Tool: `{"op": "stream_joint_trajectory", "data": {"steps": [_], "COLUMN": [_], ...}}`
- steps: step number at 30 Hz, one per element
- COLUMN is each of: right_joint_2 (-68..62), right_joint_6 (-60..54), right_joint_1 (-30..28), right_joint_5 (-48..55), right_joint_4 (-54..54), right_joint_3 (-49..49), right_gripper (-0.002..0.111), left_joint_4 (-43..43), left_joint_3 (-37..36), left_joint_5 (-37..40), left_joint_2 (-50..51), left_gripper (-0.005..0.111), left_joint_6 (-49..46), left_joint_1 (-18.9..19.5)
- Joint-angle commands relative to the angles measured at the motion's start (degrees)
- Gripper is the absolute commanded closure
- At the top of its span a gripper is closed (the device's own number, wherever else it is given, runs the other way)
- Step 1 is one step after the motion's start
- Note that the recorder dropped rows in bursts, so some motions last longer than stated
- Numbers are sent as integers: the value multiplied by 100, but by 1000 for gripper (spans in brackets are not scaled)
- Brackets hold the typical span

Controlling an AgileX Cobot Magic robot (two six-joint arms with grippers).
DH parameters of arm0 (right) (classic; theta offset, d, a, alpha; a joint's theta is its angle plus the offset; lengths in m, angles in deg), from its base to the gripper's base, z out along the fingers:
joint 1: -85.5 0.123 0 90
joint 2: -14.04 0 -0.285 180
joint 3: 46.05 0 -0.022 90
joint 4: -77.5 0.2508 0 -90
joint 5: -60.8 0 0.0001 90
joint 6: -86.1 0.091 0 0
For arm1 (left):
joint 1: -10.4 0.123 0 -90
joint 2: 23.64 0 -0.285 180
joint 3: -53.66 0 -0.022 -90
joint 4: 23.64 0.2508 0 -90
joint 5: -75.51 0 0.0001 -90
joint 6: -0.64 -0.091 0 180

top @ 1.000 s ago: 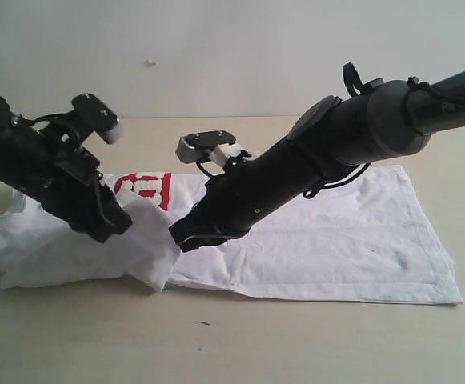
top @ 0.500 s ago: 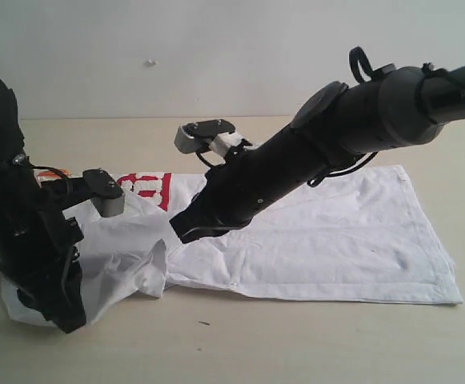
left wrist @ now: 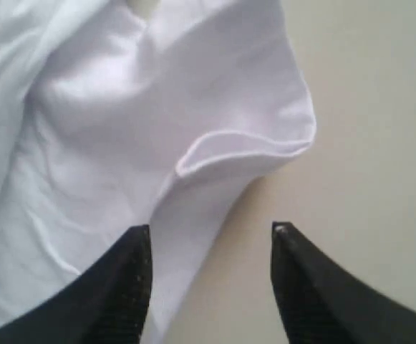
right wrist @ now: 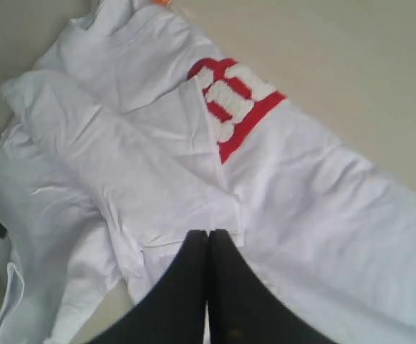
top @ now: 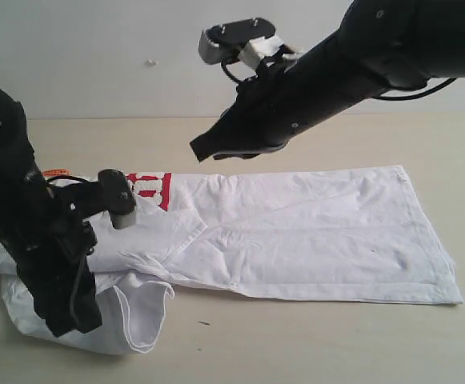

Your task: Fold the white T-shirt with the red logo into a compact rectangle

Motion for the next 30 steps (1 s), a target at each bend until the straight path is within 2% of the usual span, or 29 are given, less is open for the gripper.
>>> {"op": "stream_joint_trajectory", "data": {"steps": [1,4,8,12,16,19,25,30], "right_joint_2": [352,446,455,455,455,455,455,455], "right_joint_6": [353,353,353,353,353,353,353,353], "right_joint_1": [-6,-6,-6,-6,-6,-6,-6,-6], "right_joint_5": [-66,-43,-113,-137,-124,-58,21,21], "right_joint_4": [-278,-278,-278,-278,-278,-278,-278,-278], "right_joint_3": [-38,-38,-38,-38,-38,-38,-38,-38], "right_gripper": [108,108,108,108,108,108,108,108], "left_joint_4": [711,1088,1034,482,-424,-418,255,821], "left_joint_3": [-371,-417,-417,-417,-417,-443,-453,-453], "left_joint_5": [-1316,-1517,-1544,-1368,-703,-634,-517,-501], "left_joint_2": [-42,-42,-104,-181,-181,-181,-170,-170], "left_gripper": [56,55,55,56,56,66,104,107], "left_joint_6": [-748,-1101,-1473,-1872,-2918,-2927,-2613,-2421], "left_joint_1": [-431,-545,-556,-556,-556,-556,-556,-556]}}
